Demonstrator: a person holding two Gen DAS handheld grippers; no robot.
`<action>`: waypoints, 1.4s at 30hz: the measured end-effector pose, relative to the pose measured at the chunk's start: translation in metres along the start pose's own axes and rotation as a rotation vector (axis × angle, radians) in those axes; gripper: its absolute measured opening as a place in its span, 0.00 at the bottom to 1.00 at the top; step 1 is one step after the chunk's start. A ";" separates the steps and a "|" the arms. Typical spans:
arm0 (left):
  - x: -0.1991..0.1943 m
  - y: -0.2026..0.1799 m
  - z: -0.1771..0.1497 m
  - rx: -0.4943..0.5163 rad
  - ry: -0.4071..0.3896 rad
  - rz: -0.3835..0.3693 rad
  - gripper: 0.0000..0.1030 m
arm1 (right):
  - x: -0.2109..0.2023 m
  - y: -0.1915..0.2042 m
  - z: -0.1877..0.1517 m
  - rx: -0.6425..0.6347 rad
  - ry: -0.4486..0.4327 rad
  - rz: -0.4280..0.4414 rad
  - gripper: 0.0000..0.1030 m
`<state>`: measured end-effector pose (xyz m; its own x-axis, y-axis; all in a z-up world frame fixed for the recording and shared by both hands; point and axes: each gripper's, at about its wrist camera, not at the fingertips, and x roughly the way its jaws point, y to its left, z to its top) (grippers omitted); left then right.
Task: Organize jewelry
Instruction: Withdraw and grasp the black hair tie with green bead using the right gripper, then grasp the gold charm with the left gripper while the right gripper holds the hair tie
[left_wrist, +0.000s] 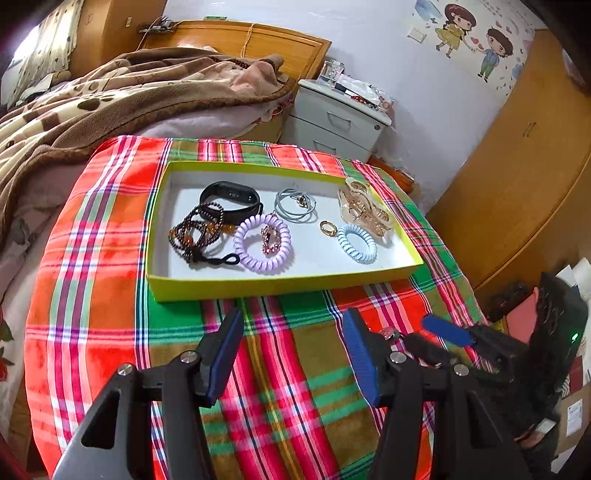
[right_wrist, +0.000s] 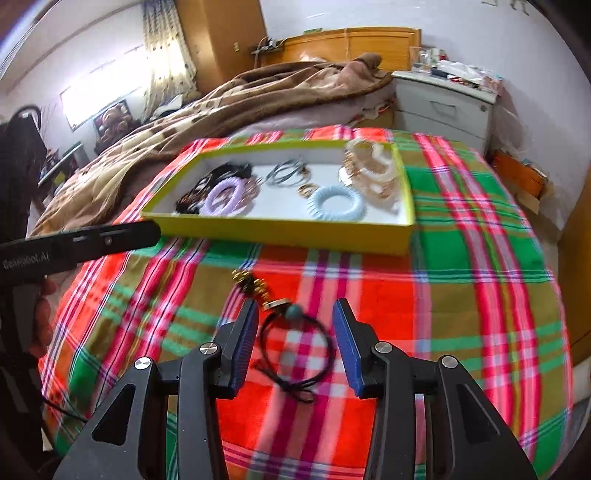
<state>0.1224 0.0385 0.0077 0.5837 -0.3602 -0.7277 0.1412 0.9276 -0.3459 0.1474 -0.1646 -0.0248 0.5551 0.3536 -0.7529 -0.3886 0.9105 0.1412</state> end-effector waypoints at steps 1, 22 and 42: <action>-0.001 0.001 -0.002 -0.001 0.001 0.005 0.56 | 0.003 0.001 0.000 -0.005 0.004 0.001 0.42; 0.011 -0.003 -0.010 -0.003 0.050 0.016 0.56 | 0.014 0.003 -0.006 -0.040 0.030 -0.069 0.27; 0.056 -0.062 -0.011 0.191 0.110 0.011 0.56 | -0.034 -0.027 -0.011 0.081 -0.093 -0.065 0.27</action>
<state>0.1377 -0.0400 -0.0177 0.4972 -0.3486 -0.7945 0.2900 0.9298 -0.2265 0.1309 -0.2040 -0.0104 0.6443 0.3079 -0.7001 -0.2911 0.9452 0.1478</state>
